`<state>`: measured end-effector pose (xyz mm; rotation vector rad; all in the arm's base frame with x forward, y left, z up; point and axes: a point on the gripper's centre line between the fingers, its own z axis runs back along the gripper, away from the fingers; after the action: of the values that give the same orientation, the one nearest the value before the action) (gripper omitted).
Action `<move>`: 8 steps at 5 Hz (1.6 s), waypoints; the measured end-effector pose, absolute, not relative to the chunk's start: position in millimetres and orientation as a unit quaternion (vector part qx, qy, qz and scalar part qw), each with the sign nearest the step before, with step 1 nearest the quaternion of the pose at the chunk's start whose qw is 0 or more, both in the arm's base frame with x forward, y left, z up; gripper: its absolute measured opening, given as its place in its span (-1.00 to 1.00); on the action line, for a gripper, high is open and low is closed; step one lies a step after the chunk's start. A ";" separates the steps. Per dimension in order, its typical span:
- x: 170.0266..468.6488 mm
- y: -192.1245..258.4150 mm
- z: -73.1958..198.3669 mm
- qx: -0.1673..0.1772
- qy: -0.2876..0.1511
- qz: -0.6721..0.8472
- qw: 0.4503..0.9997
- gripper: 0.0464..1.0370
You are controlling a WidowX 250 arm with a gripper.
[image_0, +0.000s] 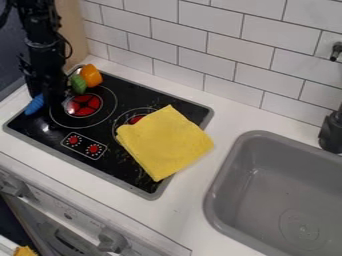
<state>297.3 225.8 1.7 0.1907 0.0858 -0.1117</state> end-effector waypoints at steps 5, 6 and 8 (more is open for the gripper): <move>295.7 157.3 115.2 0.132 -0.076 -0.149 0.977 -0.27; 318.3 106.4 115.7 0.119 -0.069 -0.274 0.952 -0.28; 354.4 66.9 81.4 0.083 -0.031 -0.508 0.857 -0.28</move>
<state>354.4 66.9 81.4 0.1754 -0.0658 -1.0676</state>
